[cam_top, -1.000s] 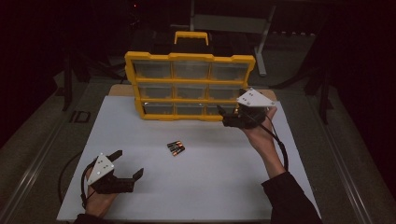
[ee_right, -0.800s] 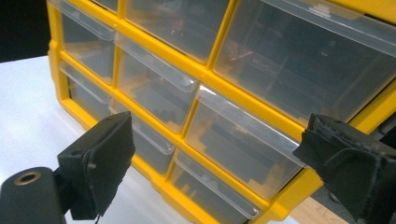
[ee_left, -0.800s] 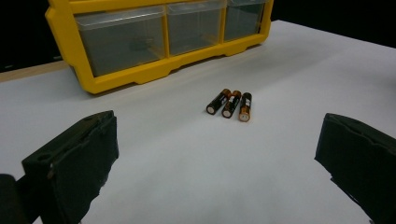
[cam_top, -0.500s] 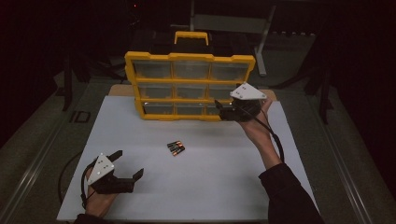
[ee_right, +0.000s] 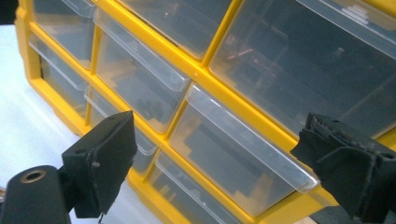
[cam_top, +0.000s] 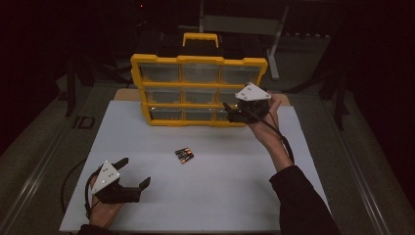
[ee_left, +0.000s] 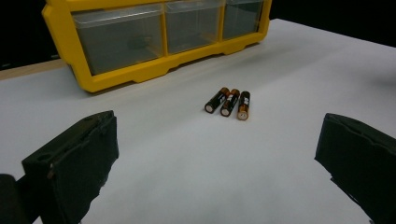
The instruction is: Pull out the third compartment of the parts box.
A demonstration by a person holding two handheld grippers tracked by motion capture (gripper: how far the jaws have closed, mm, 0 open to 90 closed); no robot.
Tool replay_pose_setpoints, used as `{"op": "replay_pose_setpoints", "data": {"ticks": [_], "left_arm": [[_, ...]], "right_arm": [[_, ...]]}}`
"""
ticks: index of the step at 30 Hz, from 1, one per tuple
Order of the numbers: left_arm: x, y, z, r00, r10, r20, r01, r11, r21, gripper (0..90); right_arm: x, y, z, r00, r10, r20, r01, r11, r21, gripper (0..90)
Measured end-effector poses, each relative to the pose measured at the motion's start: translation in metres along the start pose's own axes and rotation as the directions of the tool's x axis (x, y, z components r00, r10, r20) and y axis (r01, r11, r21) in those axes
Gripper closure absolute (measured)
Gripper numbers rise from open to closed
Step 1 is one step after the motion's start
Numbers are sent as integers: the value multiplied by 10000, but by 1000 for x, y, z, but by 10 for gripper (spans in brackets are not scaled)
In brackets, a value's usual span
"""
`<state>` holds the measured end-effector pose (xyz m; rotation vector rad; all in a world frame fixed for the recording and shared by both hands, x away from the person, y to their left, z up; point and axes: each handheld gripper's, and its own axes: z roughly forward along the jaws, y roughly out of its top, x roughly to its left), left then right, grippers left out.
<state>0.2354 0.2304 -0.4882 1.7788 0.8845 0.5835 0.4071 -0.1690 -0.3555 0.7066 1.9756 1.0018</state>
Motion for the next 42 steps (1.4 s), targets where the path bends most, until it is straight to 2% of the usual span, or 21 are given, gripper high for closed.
{"op": "replay_pose_setpoints", "data": {"ticks": [9,16,17,22,23,25,28,29,30,31,32,33,34,35,36,37,38,39,40,41,42], "left_arm": [[0,0,0,10000,9,41,-9,10000,26,1],[0,0,1,10000,19,58,-19,10000,40,1],[0,0,1,10000,21,60,-21,10000,38,1],[-1,0,1,10000,34,76,-34,10000,79,1],[-1,0,1,10000,45,87,-46,10000,85,1],[-1,0,1,10000,42,91,-43,10000,89,1],[-1,0,1,10000,31,88,-31,10000,79,1],[0,0,1,10000,30,87,-31,10000,93,1],[0,0,1,10000,32,84,-33,9999,95,1],[-1,0,1,10000,31,87,-32,10000,81,1],[-1,0,1,10000,31,87,-32,10000,81,1],[-1,0,1,10000,43,85,-43,10000,83,1],[-1,0,1,10000,43,85,-43,10000,83,1],[0,0,1,10000,42,81,-42,10000,84,1],[0,0,1,10000,42,81,-42,10000,84,1],[0,0,1,10000,40,66,-40,9999,94,1],[0,0,1,10000,40,66,-40,9999,94,1],[0,0,1,10000,30,56,-31,9999,98,1],[0,0,1,10000,30,56,-31,9999,98,1],[0,0,1,10000,41,55,-42,9999,95,1],[0,0,1,10000,41,55,-42,9999,95,1]], "right_arm": [[-5,0,7,9997,-254,2,253,9990,359,93],[-6,0,8,9987,-499,-65,501,9981,360,87],[-5,1,8,9976,-698,12,697,9967,405,86],[-3,2,10,9952,-977,45,973,9941,484,86],[-2,2,11,9930,-1178,89,1171,9916,553,86],[-2,2,11,9925,-1216,100,1208,9909,589,86],[0,4,14,9880,-1531,215,1512,9858,734,86],[1,5,15,9840,-1762,258,1735,9814,827,86],[1,5,15,9840,-1762,258,1735,9814,827,86],[2,5,16,9795,-1986,346,1947,9763,947,86],[2,5,16,9795,-1986,346,1947,9763,947,86],[3,6,17,9736,-2242,422,2188,9700,1056,86],[3,6,17,9736,-2242,422,2188,9700,1056,86],[4,7,18,9679,-2468,468,2401,9637,1167,86],[4,7,18,9679,-2468,468,2401,9637,1167,86],[4,8,19,9624,-2671,495,2598,9582,1198,86],[4,8,19,9624,-2671,495,2598,9582,1198,86],[6,8,20,9540,-2943,565,2850,9494,1323,86],[6,8,20,9540,-2943,565,2850,9494,1323,86],[8,8,21,9418,-3295,660,3170,9363,1511,87],[8,8,21,9418,-3295,660,3170,9363,1511,87]]}}
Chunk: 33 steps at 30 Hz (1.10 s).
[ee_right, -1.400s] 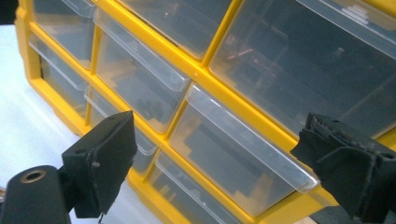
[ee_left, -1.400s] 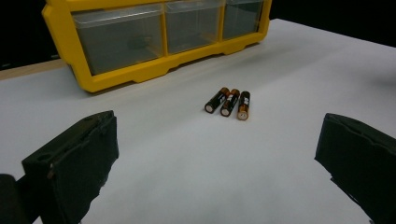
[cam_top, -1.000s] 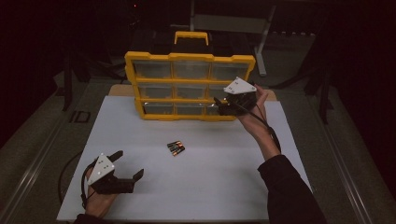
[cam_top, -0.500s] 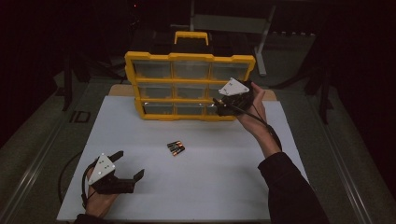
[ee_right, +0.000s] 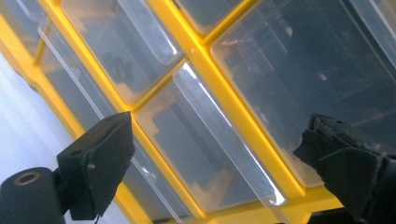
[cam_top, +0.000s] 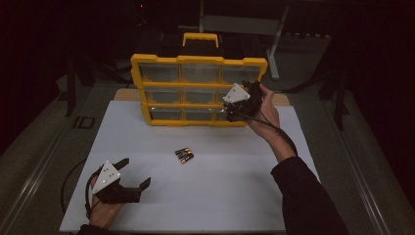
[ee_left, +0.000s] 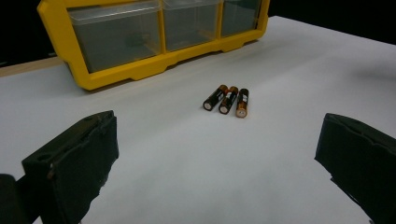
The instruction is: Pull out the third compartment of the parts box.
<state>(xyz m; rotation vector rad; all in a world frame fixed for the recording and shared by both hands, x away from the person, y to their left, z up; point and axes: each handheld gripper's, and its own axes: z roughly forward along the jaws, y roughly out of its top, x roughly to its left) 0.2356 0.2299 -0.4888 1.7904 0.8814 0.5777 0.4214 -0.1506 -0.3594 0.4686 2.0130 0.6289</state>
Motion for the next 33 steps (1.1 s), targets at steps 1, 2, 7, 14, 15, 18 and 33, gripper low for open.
{"op": "replay_pose_setpoints", "data": {"ticks": [1,2,7,14,15,18,33], "left_arm": [[0,0,0,10000,-1,12,1,10000,1,1],[0,0,0,10000,-1,12,1,10000,1,1],[0,0,0,10000,-14,-9,14,10000,20,1],[0,0,0,10000,-22,-10,22,10000,11,1],[0,0,0,10000,-11,-15,11,10000,19,1],[0,0,0,10000,-3,-14,3,10000,25,1],[0,0,0,10000,-11,-15,11,10000,32,1]], "right_arm": [[2,0,1,9992,-377,120,375,9992,118,87],[2,0,1,9992,-377,120,375,9992,118,87],[10,3,2,9898,-1328,511,1310,9907,367,87],[9,5,2,9822,-1734,727,1703,9842,476,87],[9,5,3,9776,-1943,810,1902,9802,560,87],[9,5,3,9731,-2108,928,2056,9767,621,87],[16,4,6,8827,-4057,2374,3868,9139,1236,86]]}}
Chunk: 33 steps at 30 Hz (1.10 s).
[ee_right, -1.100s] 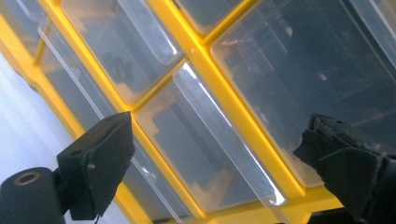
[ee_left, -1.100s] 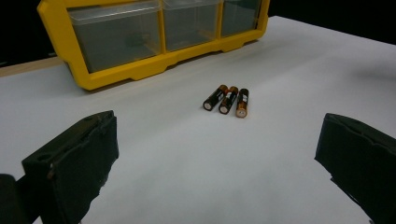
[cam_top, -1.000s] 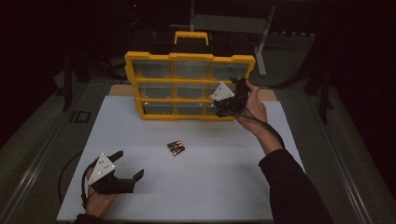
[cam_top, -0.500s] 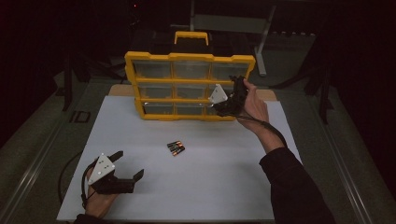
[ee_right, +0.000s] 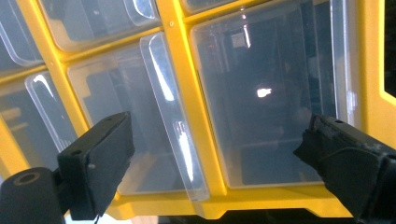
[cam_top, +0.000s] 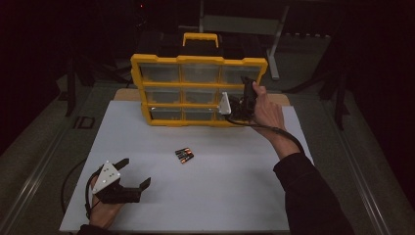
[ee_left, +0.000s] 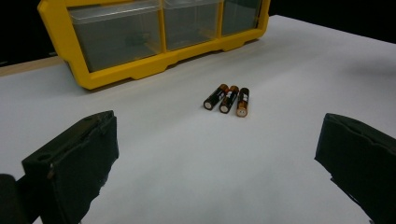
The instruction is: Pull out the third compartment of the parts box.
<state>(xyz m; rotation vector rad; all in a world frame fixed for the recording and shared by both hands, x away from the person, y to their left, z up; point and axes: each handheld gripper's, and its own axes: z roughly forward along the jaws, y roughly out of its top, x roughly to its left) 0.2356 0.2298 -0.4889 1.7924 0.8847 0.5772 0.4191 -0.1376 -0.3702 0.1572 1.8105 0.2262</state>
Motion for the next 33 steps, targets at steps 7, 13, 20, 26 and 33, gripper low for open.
{"op": "replay_pose_setpoints", "data": {"ticks": [7,13,20,26,33], "left_arm": [[0,0,0,10000,5,5,-5,10000,13,1],[0,0,0,10000,2,9,-2,10000,14,1],[0,0,1,10000,-8,11,8,10000,35,1],[0,0,1,10000,-5,28,5,10000,46,1],[0,0,1,10000,2,36,-2,10000,54,1]], "right_arm": [[4,0,1,9976,-517,463,518,9987,-1,86],[5,-1,1,9927,-884,814,882,9961,62,86],[-1,2,-3,9845,-1203,1273,1214,9926,-8,86],[-9,5,-4,9794,-1342,1508,1357,9908,4,86],[-21,7,0,9706,-1551,1839,1550,9878,151,87]]}}
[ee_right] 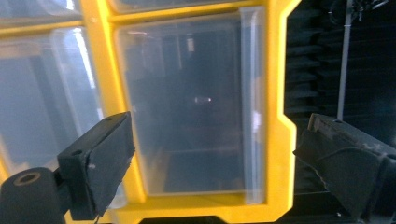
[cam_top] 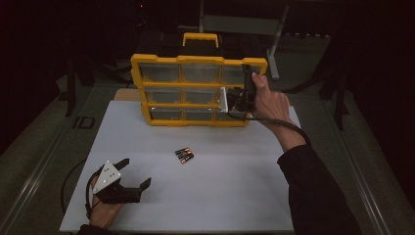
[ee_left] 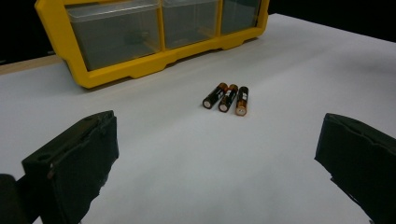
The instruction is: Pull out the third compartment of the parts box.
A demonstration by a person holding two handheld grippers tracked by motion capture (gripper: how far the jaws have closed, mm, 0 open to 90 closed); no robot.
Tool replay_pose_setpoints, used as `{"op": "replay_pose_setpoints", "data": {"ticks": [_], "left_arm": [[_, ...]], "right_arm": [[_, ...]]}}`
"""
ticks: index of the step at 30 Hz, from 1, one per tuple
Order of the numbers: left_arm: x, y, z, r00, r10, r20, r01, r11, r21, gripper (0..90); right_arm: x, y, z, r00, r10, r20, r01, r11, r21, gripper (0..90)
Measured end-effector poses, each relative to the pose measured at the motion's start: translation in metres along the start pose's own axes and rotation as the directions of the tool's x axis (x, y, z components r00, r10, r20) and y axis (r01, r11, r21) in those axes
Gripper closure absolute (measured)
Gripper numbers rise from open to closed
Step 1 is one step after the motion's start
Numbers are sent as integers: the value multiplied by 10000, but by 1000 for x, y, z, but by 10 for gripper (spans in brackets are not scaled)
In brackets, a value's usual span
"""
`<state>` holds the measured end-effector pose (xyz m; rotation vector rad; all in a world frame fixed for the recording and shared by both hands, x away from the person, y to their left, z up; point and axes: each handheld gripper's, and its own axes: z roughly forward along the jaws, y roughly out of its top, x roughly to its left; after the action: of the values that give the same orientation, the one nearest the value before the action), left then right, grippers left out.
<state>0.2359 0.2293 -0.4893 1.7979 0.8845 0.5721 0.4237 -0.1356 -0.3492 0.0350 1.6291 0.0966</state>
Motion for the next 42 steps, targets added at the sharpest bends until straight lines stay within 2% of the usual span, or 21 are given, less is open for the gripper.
{"op": "replay_pose_setpoints", "data": {"ticks": [11,18,22,23,24,25,26,27,28,29,30,31,35,42], "left_arm": [[0,0,0,10000,-22,4,22,10000,-12,1],[0,0,0,10000,-24,10,24,10000,-19,1],[0,0,0,10000,-22,8,22,10000,-18,1],[0,0,0,10000,-27,11,27,10000,-21,1],[0,0,0,10000,-27,11,27,10000,-21,1],[0,0,0,10000,-28,10,28,10000,-23,1],[0,0,0,10000,-28,10,28,10000,-23,1],[0,0,0,10000,-27,3,27,10000,-31,1],[0,0,0,10000,-27,3,27,10000,-31,1],[0,0,0,10000,-8,2,8,10000,-19,1],[0,0,0,10000,-8,2,8,10000,-19,1],[0,0,-1,10000,-7,2,7,10000,-21,1],[0,0,-1,10000,-1,5,1,10000,-22,1],[0,0,-1,10000,-1,3,1,10000,-24,1]], "right_arm": [[-16,-5,11,9998,25,204,-31,9995,321,95],[-19,-5,13,9994,-107,341,94,9993,363,138],[-18,-5,15,9983,-206,541,185,9991,376,192],[-17,-5,14,9966,-347,751,322,9989,338,250],[-17,-5,14,9966,-347,751,322,9989,338,250],[-15,-4,14,9947,-473,913,447,9985,305,312],[-15,-4,14,9947,-473,913,447,9985,305,312],[-15,-3,14,9924,-566,1097,537,9981,289,366],[-15,-3,14,9924,-566,1097,537,9981,289,366],[-14,-2,13,9910,-631,1182,604,9978,263,426],[-14,-2,13,9910,-631,1182,604,9978,263,426],[-13,-2,13,9892,-719,1277,692,9973,256,480],[-11,-2,13,9883,-765,1322,733,9969,288,536],[-11,-7,13,9867,-814,1410,766,9963,392,559]]}}
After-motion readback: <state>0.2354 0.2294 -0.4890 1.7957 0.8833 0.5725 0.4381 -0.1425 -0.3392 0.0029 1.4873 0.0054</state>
